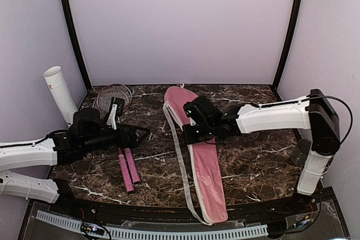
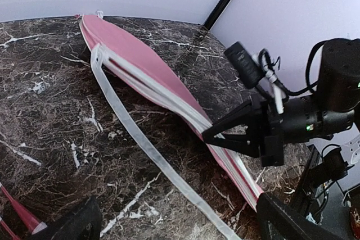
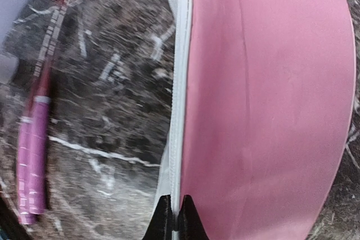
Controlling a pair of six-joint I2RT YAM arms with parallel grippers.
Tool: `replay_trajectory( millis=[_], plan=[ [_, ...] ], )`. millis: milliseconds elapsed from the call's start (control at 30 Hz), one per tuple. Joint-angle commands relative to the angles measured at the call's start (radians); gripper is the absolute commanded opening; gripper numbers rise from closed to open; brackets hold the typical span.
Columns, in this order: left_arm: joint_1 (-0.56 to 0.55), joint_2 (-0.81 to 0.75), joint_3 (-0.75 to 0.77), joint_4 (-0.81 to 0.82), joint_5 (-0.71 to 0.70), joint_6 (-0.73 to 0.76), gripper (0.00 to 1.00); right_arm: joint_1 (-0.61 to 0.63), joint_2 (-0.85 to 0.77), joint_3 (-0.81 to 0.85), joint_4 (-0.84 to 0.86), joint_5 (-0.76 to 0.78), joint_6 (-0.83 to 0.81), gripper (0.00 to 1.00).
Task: Pack up the badminton gear
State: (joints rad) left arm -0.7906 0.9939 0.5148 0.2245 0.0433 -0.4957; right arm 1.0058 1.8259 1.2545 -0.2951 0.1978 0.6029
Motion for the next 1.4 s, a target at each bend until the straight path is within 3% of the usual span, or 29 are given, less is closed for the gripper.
replay_trajectory(
  millis=[0,133,233,500,733,833,1033,1233,1367],
  plan=[
    [-0.004,0.002,-0.011,0.082,0.006,-0.048,0.99,-0.014,-0.111,0.006,0.199,-0.134,0.071,0.00],
    [-0.004,0.062,0.025,0.111,0.051,-0.086,0.99,-0.046,-0.165,-0.156,0.446,-0.200,0.155,0.00],
    [-0.004,0.141,0.058,0.172,0.092,-0.131,0.98,-0.068,-0.150,-0.242,0.539,-0.266,0.244,0.00],
    [-0.006,0.377,0.170,0.296,0.173,-0.200,0.89,-0.072,-0.099,-0.315,0.644,-0.360,0.277,0.00],
    [-0.006,0.481,0.280,0.219,0.099,-0.129,0.86,-0.067,-0.107,-0.320,0.642,-0.375,0.244,0.00],
    [-0.006,0.540,0.335,0.171,0.092,-0.120,0.79,-0.063,-0.115,-0.323,0.641,-0.376,0.235,0.00],
    [-0.006,0.619,0.401,0.128,0.069,-0.141,0.53,-0.051,-0.129,-0.319,0.631,-0.373,0.209,0.00],
    [-0.006,0.656,0.443,0.061,0.016,-0.137,0.38,-0.037,-0.134,-0.305,0.603,-0.362,0.177,0.00],
    [-0.006,0.675,0.452,0.050,0.010,-0.136,0.34,-0.030,-0.138,-0.302,0.594,-0.354,0.166,0.00]
  ],
)
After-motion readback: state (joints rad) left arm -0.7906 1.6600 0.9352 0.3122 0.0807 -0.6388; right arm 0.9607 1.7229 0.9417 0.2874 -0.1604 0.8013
